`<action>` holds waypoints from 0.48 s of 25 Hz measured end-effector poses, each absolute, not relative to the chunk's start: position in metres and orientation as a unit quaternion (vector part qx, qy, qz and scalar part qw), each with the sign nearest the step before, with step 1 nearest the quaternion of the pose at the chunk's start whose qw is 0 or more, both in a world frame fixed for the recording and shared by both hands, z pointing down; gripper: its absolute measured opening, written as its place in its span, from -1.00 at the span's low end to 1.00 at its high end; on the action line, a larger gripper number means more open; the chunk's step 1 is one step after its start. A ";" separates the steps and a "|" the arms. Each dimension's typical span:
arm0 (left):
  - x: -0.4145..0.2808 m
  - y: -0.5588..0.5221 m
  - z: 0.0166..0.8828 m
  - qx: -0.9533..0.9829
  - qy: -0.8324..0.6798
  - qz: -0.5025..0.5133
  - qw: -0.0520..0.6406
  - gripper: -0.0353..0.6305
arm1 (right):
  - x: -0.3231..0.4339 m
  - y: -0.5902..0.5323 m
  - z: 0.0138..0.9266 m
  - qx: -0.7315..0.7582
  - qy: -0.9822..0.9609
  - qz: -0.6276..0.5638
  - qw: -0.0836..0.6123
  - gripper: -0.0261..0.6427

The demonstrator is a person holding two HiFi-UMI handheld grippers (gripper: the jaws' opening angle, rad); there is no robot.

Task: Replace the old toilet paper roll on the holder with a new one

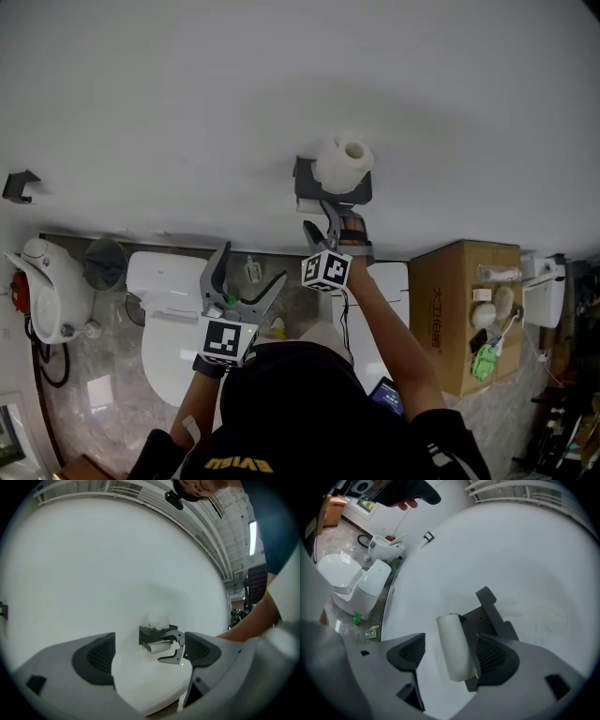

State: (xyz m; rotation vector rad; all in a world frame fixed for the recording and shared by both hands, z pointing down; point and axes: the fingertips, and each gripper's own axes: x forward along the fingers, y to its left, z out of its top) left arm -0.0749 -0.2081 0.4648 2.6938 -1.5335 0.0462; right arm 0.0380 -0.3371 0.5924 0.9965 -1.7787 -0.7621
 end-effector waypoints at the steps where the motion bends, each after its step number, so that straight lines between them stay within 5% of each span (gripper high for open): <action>1: -0.074 -0.207 0.468 0.870 -0.492 0.022 0.022 0.52 | 0.037 -0.339 0.593 0.405 -0.722 -0.314 0.465 0.07; 12: -0.081 -0.205 0.467 0.865 -0.500 0.022 0.024 0.52 | 0.036 -0.349 0.593 0.410 -0.704 -0.327 0.479 -0.18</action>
